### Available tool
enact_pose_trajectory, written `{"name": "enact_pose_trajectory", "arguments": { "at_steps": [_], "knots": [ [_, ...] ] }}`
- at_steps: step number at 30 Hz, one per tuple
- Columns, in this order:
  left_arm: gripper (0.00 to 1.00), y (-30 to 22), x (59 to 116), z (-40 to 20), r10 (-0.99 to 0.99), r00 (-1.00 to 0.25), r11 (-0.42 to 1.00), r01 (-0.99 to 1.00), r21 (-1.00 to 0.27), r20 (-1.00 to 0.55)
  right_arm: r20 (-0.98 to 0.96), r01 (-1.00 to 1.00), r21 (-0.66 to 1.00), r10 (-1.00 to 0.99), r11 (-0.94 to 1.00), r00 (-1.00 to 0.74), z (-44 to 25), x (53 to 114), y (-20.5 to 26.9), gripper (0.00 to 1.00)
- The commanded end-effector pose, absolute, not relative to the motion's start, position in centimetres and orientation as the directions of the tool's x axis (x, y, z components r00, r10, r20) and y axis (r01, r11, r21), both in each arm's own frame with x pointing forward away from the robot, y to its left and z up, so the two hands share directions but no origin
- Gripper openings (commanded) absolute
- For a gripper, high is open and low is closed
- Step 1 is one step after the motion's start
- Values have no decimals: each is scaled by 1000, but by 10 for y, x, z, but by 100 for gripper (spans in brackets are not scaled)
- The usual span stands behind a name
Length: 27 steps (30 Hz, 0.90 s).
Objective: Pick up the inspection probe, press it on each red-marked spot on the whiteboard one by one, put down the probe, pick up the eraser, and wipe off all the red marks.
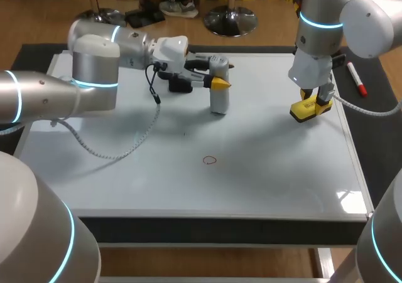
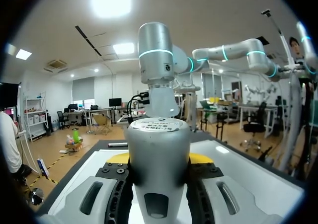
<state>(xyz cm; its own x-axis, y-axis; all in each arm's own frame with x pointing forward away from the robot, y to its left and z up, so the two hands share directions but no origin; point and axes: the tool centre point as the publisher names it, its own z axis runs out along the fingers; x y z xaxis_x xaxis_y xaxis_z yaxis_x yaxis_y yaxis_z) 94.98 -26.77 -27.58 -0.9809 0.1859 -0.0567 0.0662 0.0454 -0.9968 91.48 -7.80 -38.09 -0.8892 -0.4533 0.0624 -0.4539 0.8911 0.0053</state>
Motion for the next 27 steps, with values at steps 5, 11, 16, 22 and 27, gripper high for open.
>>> {"name": "enact_pose_trajectory", "arguments": {
  "at_steps": [5,11,16,22,27],
  "knots": [
    [0,-267,968,-257,255,-966,59,62,-996,-45,64,-455,3,-454,890,-888,-380,915,-79,0],
    [0,-263,978,-251,299,-953,43,68,-997,-52,64,-455,3,-454,890,-888,-380,915,-79,0],
    [0,-263,989,-243,391,-918,39,82,-996,-60,64,-455,3,-454,890,-888,-380,915,-79,0],
    [0,-263,1005,-232,435,-897,31,101,-994,-77,64,-455,3,-454,890,-888,-380,915,-79,0],
    [0,-266,1022,-228,457,-886,29,106,-994,-81,64,-455,3,-454,890,-888,-380,915,-79,0]
  ]
}}
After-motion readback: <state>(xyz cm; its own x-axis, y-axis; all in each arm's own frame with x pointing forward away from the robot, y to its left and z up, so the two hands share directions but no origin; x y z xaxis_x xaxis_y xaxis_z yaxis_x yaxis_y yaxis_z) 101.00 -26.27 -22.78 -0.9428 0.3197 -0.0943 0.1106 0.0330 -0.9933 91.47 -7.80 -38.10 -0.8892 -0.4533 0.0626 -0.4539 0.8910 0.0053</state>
